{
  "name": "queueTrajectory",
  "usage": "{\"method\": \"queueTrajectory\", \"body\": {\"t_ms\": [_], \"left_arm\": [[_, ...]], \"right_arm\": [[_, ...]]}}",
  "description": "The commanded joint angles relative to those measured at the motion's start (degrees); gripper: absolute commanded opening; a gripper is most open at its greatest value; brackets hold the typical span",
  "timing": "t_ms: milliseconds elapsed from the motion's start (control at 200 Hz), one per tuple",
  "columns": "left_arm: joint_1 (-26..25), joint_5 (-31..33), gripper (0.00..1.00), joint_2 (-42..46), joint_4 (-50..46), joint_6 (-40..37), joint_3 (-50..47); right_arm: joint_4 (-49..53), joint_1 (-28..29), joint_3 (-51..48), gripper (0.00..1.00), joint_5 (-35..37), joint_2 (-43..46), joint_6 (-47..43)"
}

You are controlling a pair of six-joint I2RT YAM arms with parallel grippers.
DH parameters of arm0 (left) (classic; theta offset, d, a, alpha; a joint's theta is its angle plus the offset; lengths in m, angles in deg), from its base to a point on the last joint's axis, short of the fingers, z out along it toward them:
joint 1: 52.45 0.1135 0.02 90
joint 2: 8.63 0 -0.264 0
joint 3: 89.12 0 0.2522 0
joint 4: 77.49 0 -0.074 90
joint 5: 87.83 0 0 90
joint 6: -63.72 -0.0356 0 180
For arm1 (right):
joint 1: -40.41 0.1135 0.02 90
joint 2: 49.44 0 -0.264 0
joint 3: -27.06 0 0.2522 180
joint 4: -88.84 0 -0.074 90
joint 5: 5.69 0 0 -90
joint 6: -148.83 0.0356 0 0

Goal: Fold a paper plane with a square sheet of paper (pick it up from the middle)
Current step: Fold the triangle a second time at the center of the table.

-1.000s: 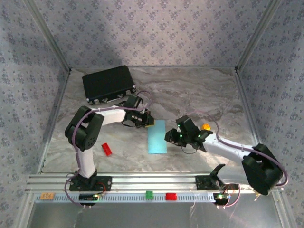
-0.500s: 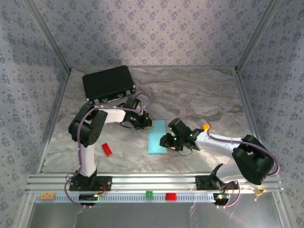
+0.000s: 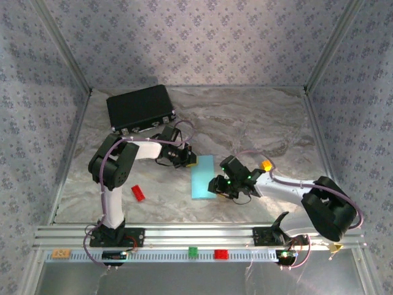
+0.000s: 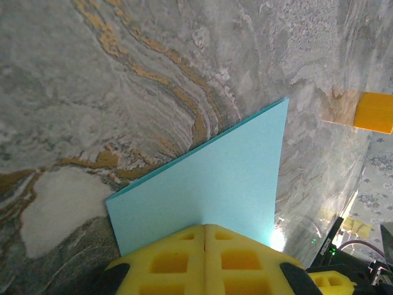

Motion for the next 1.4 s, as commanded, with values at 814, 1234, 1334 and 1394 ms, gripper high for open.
{"method": "queueTrajectory", "body": {"t_ms": [814,1234,1334,1394], "left_arm": [[-0.11,-0.33,0.0,-1.55,-0.09,0.5,-1.25],[-0.21,-0.87,0.0,-1.55,0.42,0.78,-1.21],[-0.2,-0.91,0.0,-1.25,0.53,0.94,-1.25],[-0.22,-0.91,0.0,-0.96,0.52,1.02,-1.25]], "right_arm": [[-22.9,-6.58,-3.32,0.45,-10.42,-4.44,-0.06],[-27.48,-10.16,-5.25,0.46,-14.66,-6.18,-2.54],[-27.48,-10.42,-5.51,0.43,-15.1,-6.78,-2.77],[-27.62,-10.49,-5.68,0.41,-15.26,-7.27,-2.63]]}}
